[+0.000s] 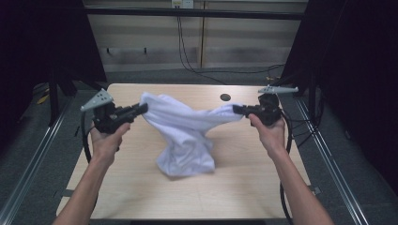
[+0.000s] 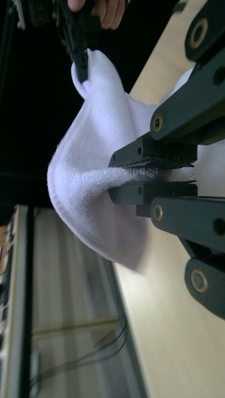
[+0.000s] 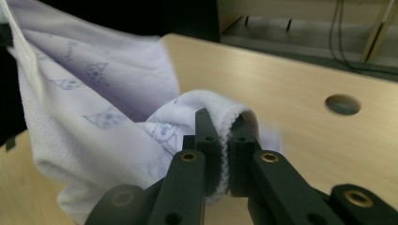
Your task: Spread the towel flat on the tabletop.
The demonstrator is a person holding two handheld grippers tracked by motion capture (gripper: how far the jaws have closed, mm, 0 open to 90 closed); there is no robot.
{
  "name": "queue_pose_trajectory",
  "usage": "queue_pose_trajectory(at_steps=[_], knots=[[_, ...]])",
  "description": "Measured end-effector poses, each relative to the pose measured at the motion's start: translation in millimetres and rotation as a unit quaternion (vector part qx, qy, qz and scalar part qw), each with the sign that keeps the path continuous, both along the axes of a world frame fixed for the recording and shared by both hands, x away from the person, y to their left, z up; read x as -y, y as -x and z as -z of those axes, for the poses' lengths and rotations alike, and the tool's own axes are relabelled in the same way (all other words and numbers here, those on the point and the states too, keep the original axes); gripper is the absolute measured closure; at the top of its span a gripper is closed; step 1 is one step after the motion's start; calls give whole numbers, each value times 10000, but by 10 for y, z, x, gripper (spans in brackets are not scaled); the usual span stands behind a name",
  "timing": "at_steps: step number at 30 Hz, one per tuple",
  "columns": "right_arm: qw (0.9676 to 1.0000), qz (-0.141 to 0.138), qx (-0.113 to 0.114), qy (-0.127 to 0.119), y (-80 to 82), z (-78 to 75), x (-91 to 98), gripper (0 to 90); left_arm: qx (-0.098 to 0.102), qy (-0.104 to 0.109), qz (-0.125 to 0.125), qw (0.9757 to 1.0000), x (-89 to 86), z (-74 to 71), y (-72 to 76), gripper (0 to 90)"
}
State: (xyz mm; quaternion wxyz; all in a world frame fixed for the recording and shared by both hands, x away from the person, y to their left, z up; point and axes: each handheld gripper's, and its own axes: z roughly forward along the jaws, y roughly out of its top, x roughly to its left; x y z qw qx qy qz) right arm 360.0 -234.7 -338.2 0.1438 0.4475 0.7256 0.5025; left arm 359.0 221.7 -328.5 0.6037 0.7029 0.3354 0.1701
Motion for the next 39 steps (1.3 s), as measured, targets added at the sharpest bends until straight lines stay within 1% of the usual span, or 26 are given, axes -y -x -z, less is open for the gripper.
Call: queue_pose_trajectory(at_steps=[3, 4, 5, 6, 7, 8, 9, 10, 14, 16, 17, 19, 21, 22, 23, 25, 26, 27, 29, 30, 31, 32, 34, 35, 38, 39], knots=[[9997, 133, 170, -70, -162, -257, -17, 852, 278, -67, -233, 9993, -10, -275, -65, 838], [9995, 171, 241, -83, -218, -352, -38, 854, 278, -67, -233, 9993, -10, -275, -65, 839], [9993, 201, 295, -112, -281, -447, -53, 855, 465, -18, -347, 9983, 3, -469, -111, 838], [9990, 298, 338, -67, -351, -542, -66, 853, 465, -18, -347, 9983, 3, -469, -111, 838], [9990, 298, 338, -67, -351, -542, -66, 853, 560, -47, -415, 9976, 3, -563, -126, 838], [9979, 454, 444, -101, -473, -729, -71, 854, 735, -110, -509, 9959, 11, -728, -154, 838], [9971, 514, 550, -85, -524, -819, -77, 854, 735, -110, -509, 9959, 11, -728, -154, 838], [9960, 591, 668, -27, -559, -909, -91, 855, 905, -258, -658, 9934, 32, -864, -157, 838], [9917, 602, 1133, -44, -641, -1132, -100, 859, 1085, -346, -671, 9912, 57, -989, -136, 839], [9916, 606, 1146, -10, -657, -1145, -86, 855, 1114, -395, -622, 9910, 61, -979, -131, 837], [9926, 592, 1060, -45, -661, -1103, -46, 858, 1035, -425, -491, 9925, 77, -900, -107, 837], [9930, 589, 1022, 35, -587, -979, -26, 863, 989, -507, -447, 9928, 84, -835, -87, 836], [9941, 536, 923, 207, -454, -791, 7, 865, 722, -478, -188, 9961, 118, -527, 22, 836], [9941, 536, 923, 207, -454, -791, 7, 865, 722, -478, -188, 9961, 118, -527, 22, 836], [9960, 449, 716, 296, -296, -540, 80, 865, 483, -526, 88, 9974, 139, -245, 133, 836], [9980, 317, 427, 330, -100, -239, 146, 865, 228, -660, 282, 9972, 167, 68, 266, 836], [9983, 273, 281, 420, 9, -82, 168, 866, 228, -660, 282, 9972, 167, 68, 266, 835], [9987, 235, 189, 407, 121, 80, 188, 866, -61, -717, 487, 9962, 179, 381, 415, 835], [9988, 163, -104, 445, 331, 386, 218, 863, -415, -789, 673, 9937, 187, 672, 565, 833], [9988, 163, -104, 445, 331, 386, 218, 863, -415, -789, 673, 9937, 187, 672, 565, 833], [9988, 122, -202, 438, 431, 526, 228, 862, -548, -893, 774, 9915, 199, 799, 640, 833], [9977, 11, -437, 512, 607, 773, 230, 850, -725, -1074, 856, 9879, 211, 982, 793, 828], [9974, -43, -523, 496, 699, 875, 235, 837, -842, -1009, 888, 9873, 211, 1050, 850, 822], [9964, -52, -662, 535, 861, 1051, 250, 793, -972, -1005, 790, 9870, 223, 1188, 932, 817], [9939, -85, -906, 625, 1029, 1249, 292, 737, -1269, -1385, 1127, 9757, 311, 1356, 951, 784], [9931, -89, -985, 636, 1067, 1293, 315, 705, -1316, -1419, 1144, 9744, 323, 1387, 967, 764]])
